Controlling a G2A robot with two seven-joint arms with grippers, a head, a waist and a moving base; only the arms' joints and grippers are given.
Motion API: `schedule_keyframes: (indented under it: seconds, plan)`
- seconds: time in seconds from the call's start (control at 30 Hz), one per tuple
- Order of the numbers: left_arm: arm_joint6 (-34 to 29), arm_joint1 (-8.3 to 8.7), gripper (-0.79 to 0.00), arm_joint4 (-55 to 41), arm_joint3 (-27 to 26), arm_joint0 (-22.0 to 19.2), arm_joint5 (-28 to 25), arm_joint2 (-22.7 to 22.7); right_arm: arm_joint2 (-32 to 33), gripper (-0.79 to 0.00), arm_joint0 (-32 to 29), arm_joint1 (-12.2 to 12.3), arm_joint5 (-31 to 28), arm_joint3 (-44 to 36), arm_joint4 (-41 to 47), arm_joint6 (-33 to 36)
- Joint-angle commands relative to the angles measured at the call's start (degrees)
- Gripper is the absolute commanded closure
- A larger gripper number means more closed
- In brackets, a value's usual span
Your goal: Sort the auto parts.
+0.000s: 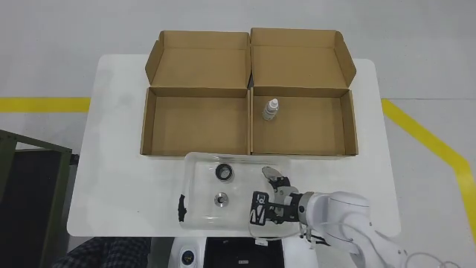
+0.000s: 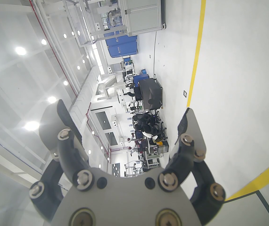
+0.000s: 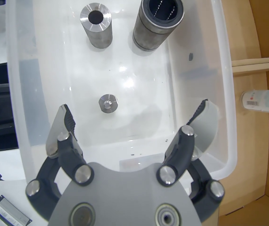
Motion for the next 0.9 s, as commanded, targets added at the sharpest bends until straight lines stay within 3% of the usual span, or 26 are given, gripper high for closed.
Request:
schedule_keyframes:
  seconds: [0.0,0.37,0.63,0.87]
  plan:
    - [0.0,0.00,-0.785,0.0,0.0,0.0,0.0,0.0,-0.5,-0.668,0.4,-0.1,0.2,0.4,-0.1,0.6]
    - [0.0,0.00,-0.785,0.0,0.0,0.0,0.0,0.0,-3.8,-0.585,2.8,-0.5,0.7,2.4,-0.9,3.7]
    - [0.0,0.00,-0.785,0.0,0.0,0.0,0.0,0.0,-5.3,-0.391,3.8,-0.6,0.4,2.9,-0.8,5.5]
    - [0.0,0.00,-0.785,0.0,0.0,0.0,0.0,0.0,-6.2,-0.320,4.3,-0.6,0.0,3.2,-0.7,6.7]
